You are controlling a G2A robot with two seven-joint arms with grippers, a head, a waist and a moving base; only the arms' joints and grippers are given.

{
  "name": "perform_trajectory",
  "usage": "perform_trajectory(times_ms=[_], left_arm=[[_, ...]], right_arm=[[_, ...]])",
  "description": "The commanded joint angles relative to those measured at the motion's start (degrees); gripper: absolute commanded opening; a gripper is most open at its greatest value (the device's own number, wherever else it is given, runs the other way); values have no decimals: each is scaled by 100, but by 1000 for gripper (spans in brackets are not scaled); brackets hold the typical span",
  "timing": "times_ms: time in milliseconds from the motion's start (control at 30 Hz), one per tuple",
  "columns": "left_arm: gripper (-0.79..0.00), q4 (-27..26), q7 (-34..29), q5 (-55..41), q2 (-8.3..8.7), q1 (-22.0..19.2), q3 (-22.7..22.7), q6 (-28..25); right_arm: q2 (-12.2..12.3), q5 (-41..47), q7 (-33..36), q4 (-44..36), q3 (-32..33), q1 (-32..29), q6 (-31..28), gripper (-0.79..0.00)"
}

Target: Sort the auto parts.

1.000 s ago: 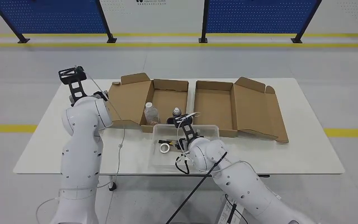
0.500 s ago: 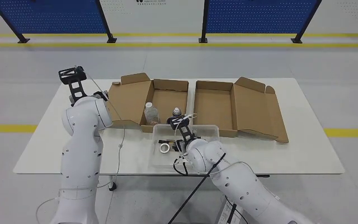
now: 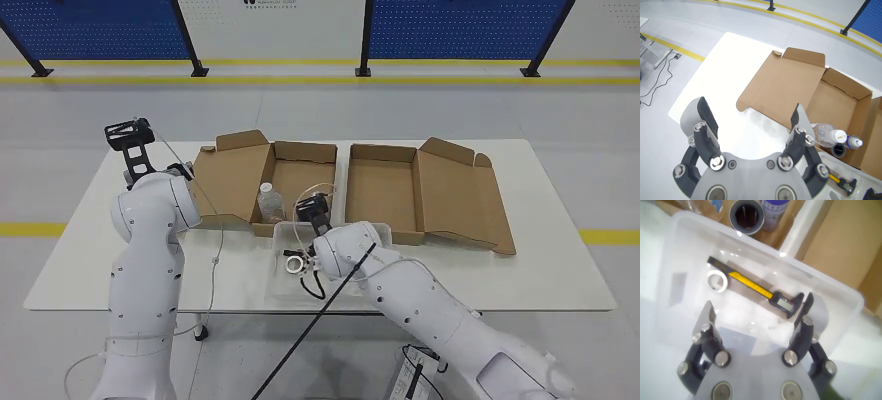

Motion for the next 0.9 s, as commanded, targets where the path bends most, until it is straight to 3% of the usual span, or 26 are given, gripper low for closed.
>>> perform_trajectory(times_ms=[0,33,67,100,200,333,533,867], left_arm=[[0,0,0,0,0,0,0,0],[0,0,0,0,0,0,0,0],[0,0,0,0,0,0,0,0],[0,0,0,0,0,0,0,0],[0,0,0,0,0,0,0,0],[0,0,0,0,0,0,0,0],[0,0,0,0,0,0,0,0],[0,0,0,0,0,0,0,0]], right_arm=[[-75,38,3,185,-21,13,-1,0],[-115,-16,23,322,-59,36,-20,-18],[-158,-45,34,426,-88,53,-31,-114],[-201,-33,32,501,-99,63,-30,-154],[-320,-132,17,731,-167,94,-14,-145],[-469,-142,-42,926,-192,88,44,-62],[-669,-99,-74,1111,-264,93,76,-62],[-939,-40,-183,1580,-343,203,158,-320]])
